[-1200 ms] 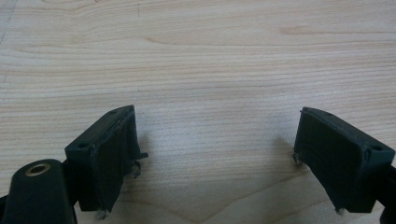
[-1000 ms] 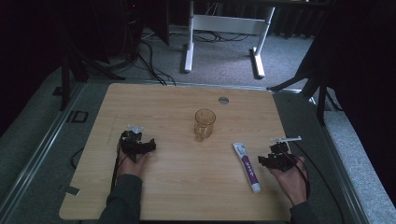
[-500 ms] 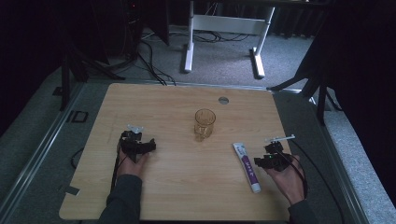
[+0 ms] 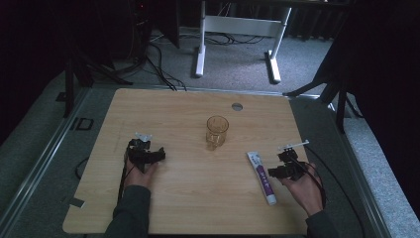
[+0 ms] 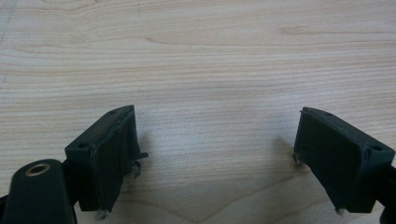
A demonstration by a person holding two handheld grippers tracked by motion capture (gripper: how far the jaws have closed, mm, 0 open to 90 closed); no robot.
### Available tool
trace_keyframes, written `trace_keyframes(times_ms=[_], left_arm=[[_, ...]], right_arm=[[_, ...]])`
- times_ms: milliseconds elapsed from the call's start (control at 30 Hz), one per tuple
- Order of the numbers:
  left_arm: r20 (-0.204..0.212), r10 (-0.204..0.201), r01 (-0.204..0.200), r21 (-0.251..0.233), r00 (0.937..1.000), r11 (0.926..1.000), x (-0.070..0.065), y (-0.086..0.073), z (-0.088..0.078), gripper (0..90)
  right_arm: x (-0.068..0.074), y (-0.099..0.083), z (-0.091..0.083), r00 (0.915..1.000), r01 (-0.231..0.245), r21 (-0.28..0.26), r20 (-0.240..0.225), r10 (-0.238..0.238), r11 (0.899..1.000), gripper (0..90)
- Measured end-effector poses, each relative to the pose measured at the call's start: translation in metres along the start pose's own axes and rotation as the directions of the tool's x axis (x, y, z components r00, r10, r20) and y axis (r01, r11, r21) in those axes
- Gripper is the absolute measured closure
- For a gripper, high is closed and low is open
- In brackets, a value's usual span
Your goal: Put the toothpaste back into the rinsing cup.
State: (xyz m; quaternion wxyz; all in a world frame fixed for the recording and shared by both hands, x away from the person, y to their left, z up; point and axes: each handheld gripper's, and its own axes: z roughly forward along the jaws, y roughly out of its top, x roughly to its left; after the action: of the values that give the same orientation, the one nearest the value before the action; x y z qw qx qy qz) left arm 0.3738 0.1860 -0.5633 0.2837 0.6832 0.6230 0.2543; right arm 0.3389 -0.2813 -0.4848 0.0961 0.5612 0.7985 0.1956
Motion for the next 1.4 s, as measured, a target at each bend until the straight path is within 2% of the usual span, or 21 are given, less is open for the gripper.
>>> trace_keyframes(times_ms=[300, 700, 867, 1067, 1400], left_arm=[[0.000, -0.001, 0.001, 0.000, 1.0000, 1.0000, 0.000, 0.000, 0.000, 13.6], [0.001, 0.000, 0.000, -0.001, 1.0000, 1.0000, 0.000, 0.000, 0.000, 13.7], [0.000, -0.001, 0.001, -0.001, 1.0000, 1.0000, 0.000, 0.000, 0.000, 13.7], [0.000, 0.000, 0.000, 0.000, 1.0000, 1.0000, 0.000, 0.000, 0.000, 13.7], [0.001, 0.000, 0.000, 0.000, 1.0000, 1.0000, 0.000, 0.000, 0.000, 13.7]], right_arm=[[0.008, 0.003, 0.003, 0.9996, 0.026, 0.049, -0.011, -0.026, 0.998, 54.5], [0.014, 0.006, 0.005, 0.9989, 0.045, 0.087, -0.019, -0.044, 0.995, 54.3], [0.015, 0.007, 0.007, 0.9987, 0.042, 0.100, -0.032, -0.039, 0.994, 54.6], [0.018, 0.009, 0.008, 0.9982, 0.055, 0.115, -0.029, -0.052, 0.992, 54.0], [0.019, 0.011, 0.011, 0.9985, 0.050, 0.146, -0.032, -0.046, 0.988, 54.4]])
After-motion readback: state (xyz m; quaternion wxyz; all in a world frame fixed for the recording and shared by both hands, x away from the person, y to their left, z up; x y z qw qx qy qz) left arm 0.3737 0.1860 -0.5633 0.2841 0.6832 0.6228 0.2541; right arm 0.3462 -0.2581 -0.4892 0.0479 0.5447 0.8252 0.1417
